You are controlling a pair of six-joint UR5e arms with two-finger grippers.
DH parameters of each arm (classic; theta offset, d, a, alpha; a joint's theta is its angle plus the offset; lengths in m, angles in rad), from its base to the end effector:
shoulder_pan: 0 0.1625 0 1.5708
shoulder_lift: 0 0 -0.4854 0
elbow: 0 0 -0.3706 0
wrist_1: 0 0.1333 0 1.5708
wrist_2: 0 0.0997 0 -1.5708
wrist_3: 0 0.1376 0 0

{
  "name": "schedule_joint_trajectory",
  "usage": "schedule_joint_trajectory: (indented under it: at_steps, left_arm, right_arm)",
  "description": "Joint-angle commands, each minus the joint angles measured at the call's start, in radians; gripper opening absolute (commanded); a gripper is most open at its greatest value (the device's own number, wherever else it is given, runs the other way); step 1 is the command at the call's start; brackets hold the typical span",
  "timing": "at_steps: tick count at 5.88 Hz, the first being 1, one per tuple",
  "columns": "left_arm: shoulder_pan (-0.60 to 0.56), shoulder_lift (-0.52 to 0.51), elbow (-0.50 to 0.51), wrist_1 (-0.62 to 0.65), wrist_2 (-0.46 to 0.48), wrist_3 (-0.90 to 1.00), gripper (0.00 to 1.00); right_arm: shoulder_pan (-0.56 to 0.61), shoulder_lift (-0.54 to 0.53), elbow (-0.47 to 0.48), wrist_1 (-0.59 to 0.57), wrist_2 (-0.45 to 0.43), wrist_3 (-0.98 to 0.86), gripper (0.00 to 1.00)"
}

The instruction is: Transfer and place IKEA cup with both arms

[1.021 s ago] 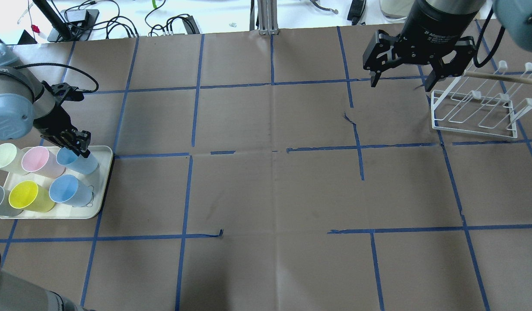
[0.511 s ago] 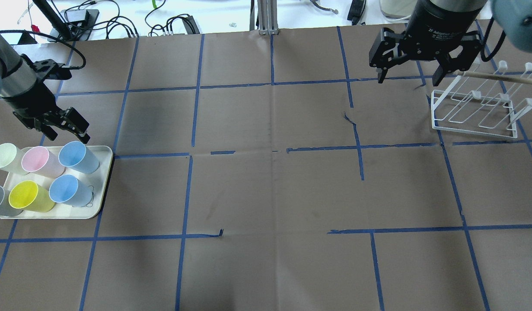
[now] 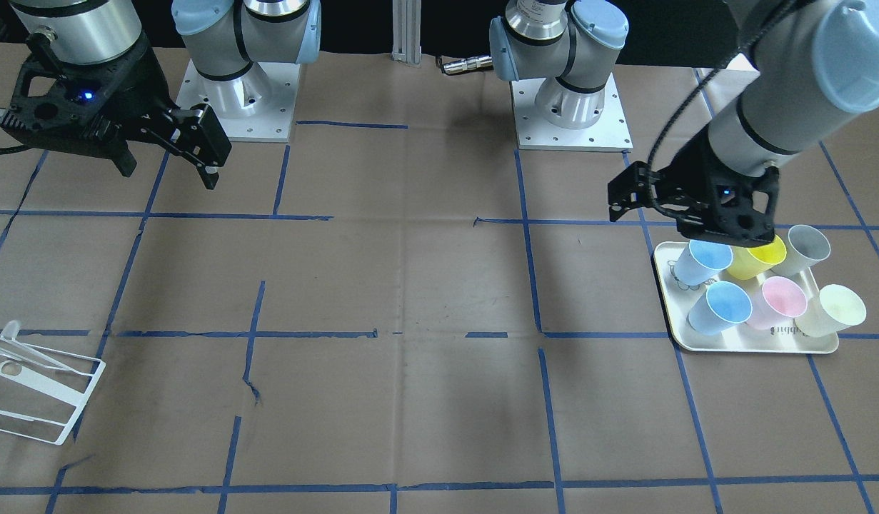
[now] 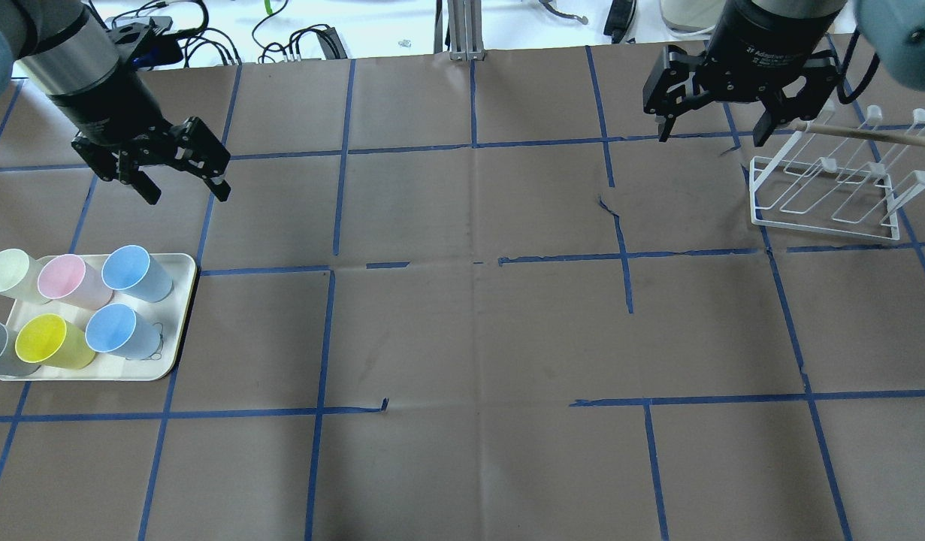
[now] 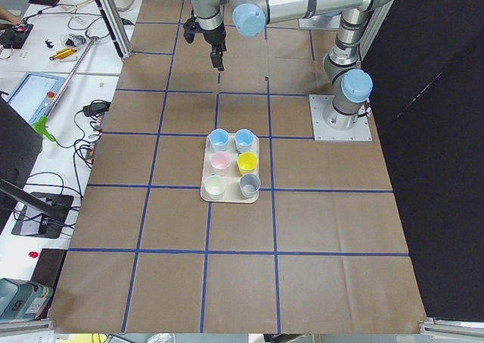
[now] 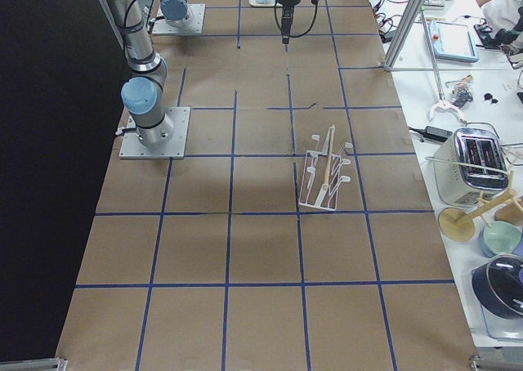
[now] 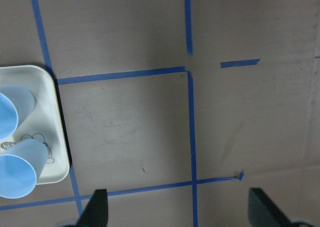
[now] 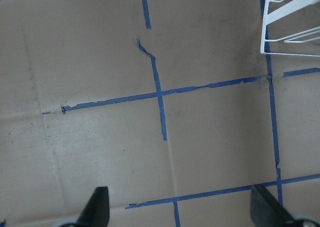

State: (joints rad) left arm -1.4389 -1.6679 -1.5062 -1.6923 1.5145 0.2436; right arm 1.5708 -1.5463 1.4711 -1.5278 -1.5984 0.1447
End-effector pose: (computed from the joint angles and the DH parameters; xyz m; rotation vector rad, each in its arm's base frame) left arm -0.0747 -0.5092 0.4825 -0.1636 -3.0458 -0.2152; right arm 0.1295 -0.4855 0.5413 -0.2259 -3.1077 0.0531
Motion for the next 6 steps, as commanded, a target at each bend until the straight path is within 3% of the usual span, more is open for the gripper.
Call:
schedule_joint_trajectory:
  at_steps: [1, 5, 6]
  left_arm:
    - [-0.087, 0.074, 0.001, -0.001, -0.013, -0.039, 0.98]
    - [-0.083, 0.114, -0.026, 0.023, -0.005, -0.027, 0.98]
    - [-0.083, 0.105, -0.020, 0.026, 0.065, -0.056, 0.97]
  right_arm:
    - [0.000, 0.000, 0.000, 0.001, 0.000, 0.000, 1.00]
    - [0.000, 0.000, 0.002, 0.002, 0.000, -0.002, 1.00]
    - [0.000, 0.000, 0.002, 0.002, 0.000, -0.002, 1.00]
